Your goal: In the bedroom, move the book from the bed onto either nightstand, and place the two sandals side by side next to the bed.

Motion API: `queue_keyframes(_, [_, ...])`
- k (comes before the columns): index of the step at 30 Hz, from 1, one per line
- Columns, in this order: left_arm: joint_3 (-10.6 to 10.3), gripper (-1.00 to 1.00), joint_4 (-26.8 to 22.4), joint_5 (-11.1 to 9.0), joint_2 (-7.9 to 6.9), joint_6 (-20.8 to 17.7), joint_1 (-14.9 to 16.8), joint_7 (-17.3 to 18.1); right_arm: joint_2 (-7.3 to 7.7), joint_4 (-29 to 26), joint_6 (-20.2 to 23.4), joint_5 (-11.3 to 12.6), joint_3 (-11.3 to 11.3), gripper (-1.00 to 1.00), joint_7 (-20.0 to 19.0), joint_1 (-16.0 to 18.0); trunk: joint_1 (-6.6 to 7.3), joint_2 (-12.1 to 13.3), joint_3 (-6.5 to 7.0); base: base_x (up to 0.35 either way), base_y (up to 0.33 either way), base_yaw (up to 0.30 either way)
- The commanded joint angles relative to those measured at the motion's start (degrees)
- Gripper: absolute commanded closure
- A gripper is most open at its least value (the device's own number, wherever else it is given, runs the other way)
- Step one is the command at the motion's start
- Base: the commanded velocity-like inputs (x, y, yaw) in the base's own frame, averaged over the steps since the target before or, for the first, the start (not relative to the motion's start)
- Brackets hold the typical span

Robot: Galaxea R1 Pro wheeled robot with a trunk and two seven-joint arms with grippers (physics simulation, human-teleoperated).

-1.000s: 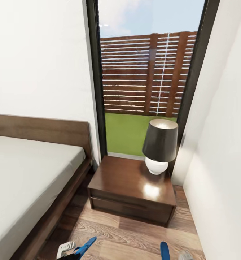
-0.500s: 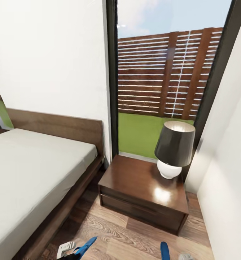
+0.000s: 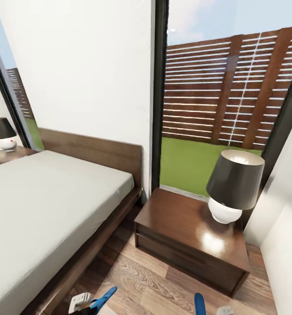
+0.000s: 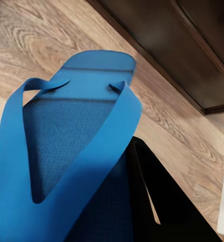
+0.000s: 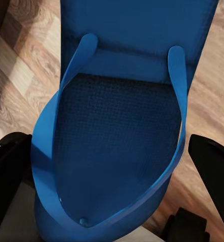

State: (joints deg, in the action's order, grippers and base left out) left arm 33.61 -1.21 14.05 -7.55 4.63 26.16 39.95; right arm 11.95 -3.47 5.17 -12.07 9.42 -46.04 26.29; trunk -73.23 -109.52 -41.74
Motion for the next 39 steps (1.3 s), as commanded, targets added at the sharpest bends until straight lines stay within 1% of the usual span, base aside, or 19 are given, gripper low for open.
queue_keyframes(1, [0.3,1.00,0.1,0.7,-0.01,0.6,0.1,0.0,0.01,-0.1,0.5,-0.3,0.5,1.00,-0.3,0.0,0.01,0.0,-0.06,0.000,0.000,0.268])
queue_keyframes(26, [0.3,1.00,0.1,0.7,-0.01,0.6,0.1,0.0,0.01,-0.1,0.5,-0.3,0.5,1.00,-0.3,0.0,0.01,0.0,-0.06,0.000,-0.001,0.268])
queue_keyframes(33, [0.3,1.00,0.1,0.7,-0.01,0.6,0.1,0.0,0.01,-0.1,0.5,-0.3,0.5,1.00,-0.3,0.0,0.01,0.0,-0.06,0.000,-0.130,0.268])
queue_keyframes(39, [0.3,1.00,0.1,0.7,-0.01,0.6,0.0,0.0,0.01,-0.1,0.5,-0.3,0.5,1.00,-0.3,0.0,0.01,0.0,-0.06,0.000,-0.029,0.268])
